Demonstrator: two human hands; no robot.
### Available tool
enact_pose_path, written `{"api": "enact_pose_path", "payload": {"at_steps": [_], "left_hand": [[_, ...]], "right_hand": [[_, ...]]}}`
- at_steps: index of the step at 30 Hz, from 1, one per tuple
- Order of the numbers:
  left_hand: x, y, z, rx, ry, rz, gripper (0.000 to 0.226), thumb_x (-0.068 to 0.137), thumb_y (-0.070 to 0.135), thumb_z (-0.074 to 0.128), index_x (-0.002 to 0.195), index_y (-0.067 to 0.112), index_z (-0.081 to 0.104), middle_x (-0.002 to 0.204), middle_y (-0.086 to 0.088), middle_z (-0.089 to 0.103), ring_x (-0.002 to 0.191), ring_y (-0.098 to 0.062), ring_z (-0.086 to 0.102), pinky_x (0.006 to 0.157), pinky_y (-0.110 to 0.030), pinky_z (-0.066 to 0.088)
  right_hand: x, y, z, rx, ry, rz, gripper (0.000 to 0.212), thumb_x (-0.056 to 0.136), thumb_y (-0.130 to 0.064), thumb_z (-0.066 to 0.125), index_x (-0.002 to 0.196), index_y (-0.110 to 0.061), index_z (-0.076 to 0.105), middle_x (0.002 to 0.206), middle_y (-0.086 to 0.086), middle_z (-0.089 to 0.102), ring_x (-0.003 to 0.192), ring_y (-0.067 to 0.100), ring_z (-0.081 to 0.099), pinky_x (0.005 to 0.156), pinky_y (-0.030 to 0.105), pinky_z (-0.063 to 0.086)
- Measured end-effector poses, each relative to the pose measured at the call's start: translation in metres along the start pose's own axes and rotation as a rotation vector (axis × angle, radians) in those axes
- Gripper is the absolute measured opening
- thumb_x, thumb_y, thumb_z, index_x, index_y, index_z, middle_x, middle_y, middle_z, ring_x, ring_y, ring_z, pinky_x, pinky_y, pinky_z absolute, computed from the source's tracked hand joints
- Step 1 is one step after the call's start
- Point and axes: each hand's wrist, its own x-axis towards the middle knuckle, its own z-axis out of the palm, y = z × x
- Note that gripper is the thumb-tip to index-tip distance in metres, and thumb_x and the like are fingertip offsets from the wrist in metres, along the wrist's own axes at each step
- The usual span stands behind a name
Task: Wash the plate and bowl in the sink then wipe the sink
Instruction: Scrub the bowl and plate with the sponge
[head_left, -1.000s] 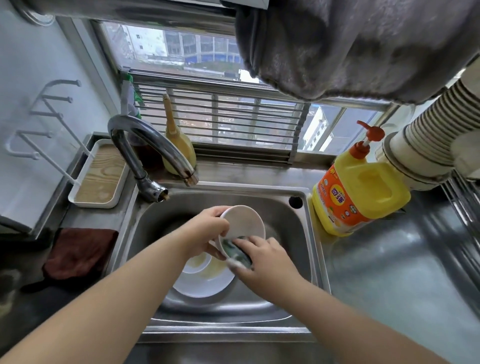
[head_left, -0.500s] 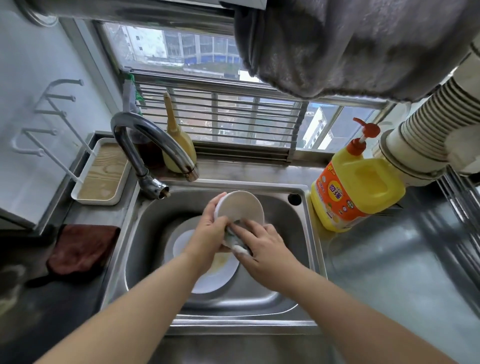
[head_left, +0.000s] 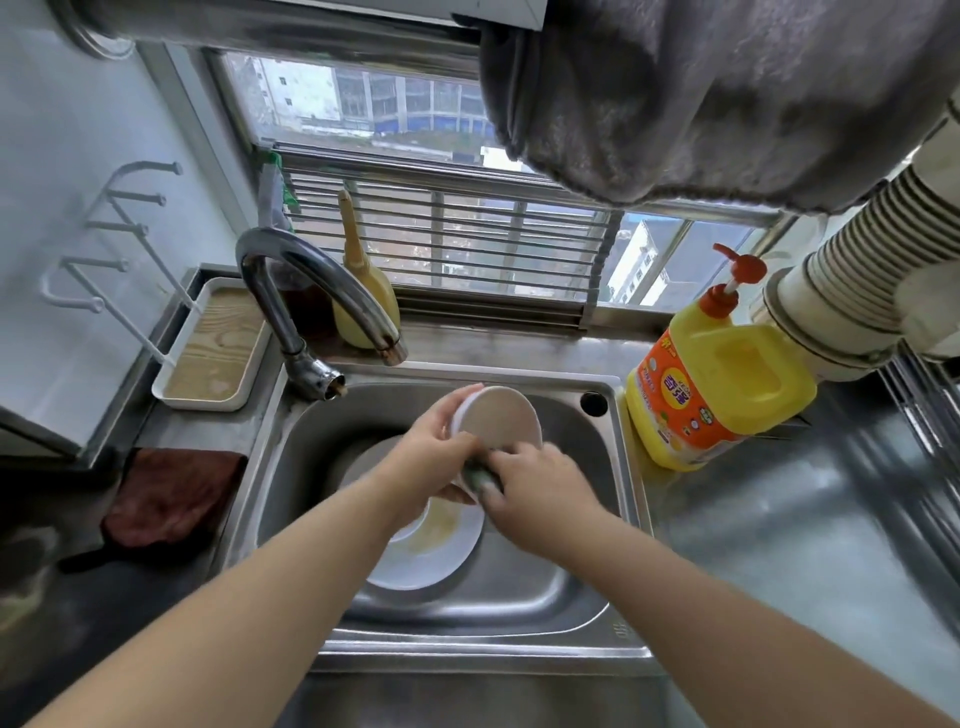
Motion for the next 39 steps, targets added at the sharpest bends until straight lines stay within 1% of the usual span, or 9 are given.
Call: {"api": "enact_pose_path", "payload": {"at_steps": [4, 11, 17, 21, 24, 27, 31, 34, 39], "left_hand": [[-0.001, -0.006, 0.007, -0.055, 0.042, 0.026, 0.034, 0.093, 0.044, 0.051, 0.126, 0.048, 0.049, 0.12, -0.006, 0.061, 0.098, -0.024, 0.065, 0.061, -0.037, 0.056], [-0.005, -0.002, 0.002, -0.103, -0.031, -0.034, 0.033, 0.095, 0.049, 0.041, 0.125, 0.04, 0.05, 0.123, 0.0, 0.058, 0.103, -0.024, 0.064, 0.063, -0.045, 0.059], [-0.002, 0.004, 0.012, -0.16, -0.019, 0.012, 0.033, 0.095, 0.049, 0.039, 0.125, 0.041, 0.051, 0.122, -0.002, 0.061, 0.1, -0.022, 0.065, 0.068, -0.049, 0.059], [-0.005, -0.004, -0.001, -0.103, -0.018, -0.018, 0.032, 0.094, 0.049, 0.041, 0.124, 0.043, 0.051, 0.124, -0.003, 0.057, 0.101, -0.027, 0.064, 0.06, -0.044, 0.058], [-0.005, 0.001, 0.008, -0.115, -0.035, 0.007, 0.033, 0.094, 0.049, 0.041, 0.126, 0.043, 0.049, 0.124, -0.002, 0.058, 0.104, -0.026, 0.063, 0.063, -0.043, 0.058], [-0.001, 0.008, 0.02, -0.136, -0.025, 0.048, 0.035, 0.094, 0.049, 0.042, 0.127, 0.043, 0.049, 0.121, 0.004, 0.061, 0.106, -0.021, 0.064, 0.069, -0.049, 0.058], [0.0, 0.007, 0.013, -0.174, 0.029, 0.044, 0.032, 0.094, 0.05, 0.04, 0.123, 0.044, 0.05, 0.118, -0.001, 0.061, 0.099, -0.024, 0.066, 0.07, -0.053, 0.057], [-0.001, 0.005, 0.002, -0.054, 0.013, 0.023, 0.03, 0.094, 0.05, 0.039, 0.121, 0.045, 0.051, 0.117, 0.0, 0.058, 0.097, -0.024, 0.064, 0.065, -0.051, 0.059], [0.0, 0.019, 0.0, 0.022, -0.109, -0.094, 0.033, 0.095, 0.054, 0.039, 0.121, 0.042, 0.054, 0.12, -0.005, 0.058, 0.104, -0.031, 0.062, 0.064, -0.047, 0.058]], "right_hand": [[-0.003, -0.013, 0.012, 0.684, 0.078, 0.118, 0.032, 0.089, -0.037, 0.05, 0.119, -0.033, 0.059, 0.105, -0.002, 0.069, 0.098, 0.019, 0.062, 0.087, 0.036, 0.051], [0.008, 0.026, 0.006, -0.088, 0.222, -0.137, 0.058, 0.075, -0.047, 0.021, 0.106, -0.03, 0.068, 0.112, -0.004, 0.063, 0.076, 0.027, 0.045, 0.08, 0.04, 0.044], [0.013, -0.001, 0.003, 0.474, 0.23, -0.035, 0.043, 0.079, -0.038, 0.051, 0.119, -0.03, 0.064, 0.124, 0.002, 0.06, 0.109, 0.028, 0.055, 0.097, 0.039, 0.043], [0.005, 0.027, -0.017, -0.166, -0.071, -0.264, 0.035, 0.089, -0.032, 0.051, 0.121, -0.038, 0.061, 0.128, -0.008, 0.056, 0.101, 0.026, 0.049, 0.093, 0.033, 0.036], [0.013, 0.031, -0.02, -0.513, 0.143, -0.238, 0.029, 0.083, -0.027, 0.06, 0.111, -0.032, 0.066, 0.115, -0.006, 0.058, 0.094, 0.027, 0.047, 0.083, 0.036, 0.038], [0.02, 0.01, -0.01, -0.084, 0.354, -0.066, 0.032, 0.082, -0.031, 0.056, 0.111, -0.023, 0.067, 0.112, -0.001, 0.063, 0.093, 0.03, 0.055, 0.085, 0.04, 0.045], [0.004, -0.002, -0.011, 0.537, 0.173, -0.072, 0.039, 0.086, -0.028, 0.056, 0.125, -0.024, 0.062, 0.134, -0.001, 0.055, 0.119, 0.023, 0.052, 0.105, 0.035, 0.037], [-0.004, 0.026, -0.027, -0.02, -0.035, -0.237, 0.038, 0.088, -0.03, 0.056, 0.126, -0.035, 0.059, 0.142, -0.012, 0.046, 0.116, 0.022, 0.045, 0.102, 0.033, 0.031], [0.019, 0.052, -0.047, -0.666, 0.303, -0.655, 0.021, 0.077, -0.019, 0.065, 0.093, -0.031, 0.071, 0.124, -0.011, 0.06, 0.102, 0.025, 0.057, 0.093, 0.034, 0.033]]}}
